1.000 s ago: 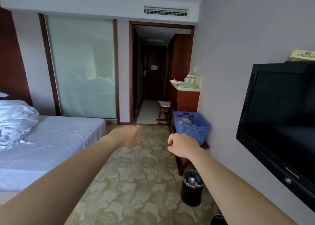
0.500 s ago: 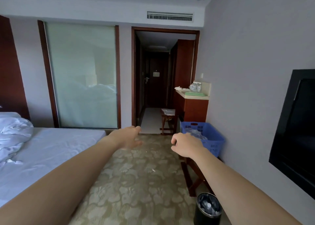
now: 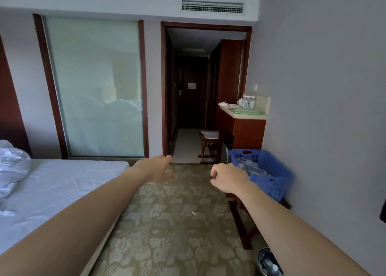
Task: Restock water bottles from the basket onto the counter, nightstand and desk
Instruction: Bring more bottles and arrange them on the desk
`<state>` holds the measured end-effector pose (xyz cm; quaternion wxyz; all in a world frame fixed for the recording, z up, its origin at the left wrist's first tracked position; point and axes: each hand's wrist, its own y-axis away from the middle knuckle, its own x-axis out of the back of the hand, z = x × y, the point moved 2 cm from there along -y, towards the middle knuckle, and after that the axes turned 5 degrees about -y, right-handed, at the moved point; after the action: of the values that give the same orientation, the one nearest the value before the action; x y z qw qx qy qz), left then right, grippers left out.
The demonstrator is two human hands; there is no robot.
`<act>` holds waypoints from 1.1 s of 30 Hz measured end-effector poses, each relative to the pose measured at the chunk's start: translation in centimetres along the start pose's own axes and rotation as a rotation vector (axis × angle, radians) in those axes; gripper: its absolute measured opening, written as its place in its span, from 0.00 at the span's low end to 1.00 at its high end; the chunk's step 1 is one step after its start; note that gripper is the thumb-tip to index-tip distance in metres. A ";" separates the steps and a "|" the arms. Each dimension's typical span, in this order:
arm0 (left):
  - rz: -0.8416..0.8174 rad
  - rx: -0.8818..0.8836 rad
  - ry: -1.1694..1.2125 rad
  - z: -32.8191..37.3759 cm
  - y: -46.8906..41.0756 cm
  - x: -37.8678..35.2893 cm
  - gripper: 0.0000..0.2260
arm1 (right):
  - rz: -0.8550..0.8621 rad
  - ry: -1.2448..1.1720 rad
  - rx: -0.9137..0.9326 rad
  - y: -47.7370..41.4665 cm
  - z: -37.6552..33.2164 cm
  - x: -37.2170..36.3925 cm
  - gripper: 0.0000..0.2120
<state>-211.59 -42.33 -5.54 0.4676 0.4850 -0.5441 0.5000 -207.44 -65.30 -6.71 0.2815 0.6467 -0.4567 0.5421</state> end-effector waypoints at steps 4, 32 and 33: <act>-0.001 -0.004 0.007 -1.2 -4.0 -0.7 0.26 | -0.010 0.008 0.002 -3.9 0.7 -0.6 0.13; -0.010 0.003 0.057 -5.8 -42.3 -6.6 0.27 | -0.044 0.057 -0.022 -40.1 15.8 -2.4 0.14; -0.012 0.004 0.063 -6.2 -43.3 -7.0 0.27 | -0.046 0.053 -0.023 -41.1 16.1 -2.6 0.15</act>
<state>-167.71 -36.99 -8.17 0.4869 0.4731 -0.5251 0.5132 -163.45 -60.99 -7.94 0.3135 0.6393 -0.4403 0.5469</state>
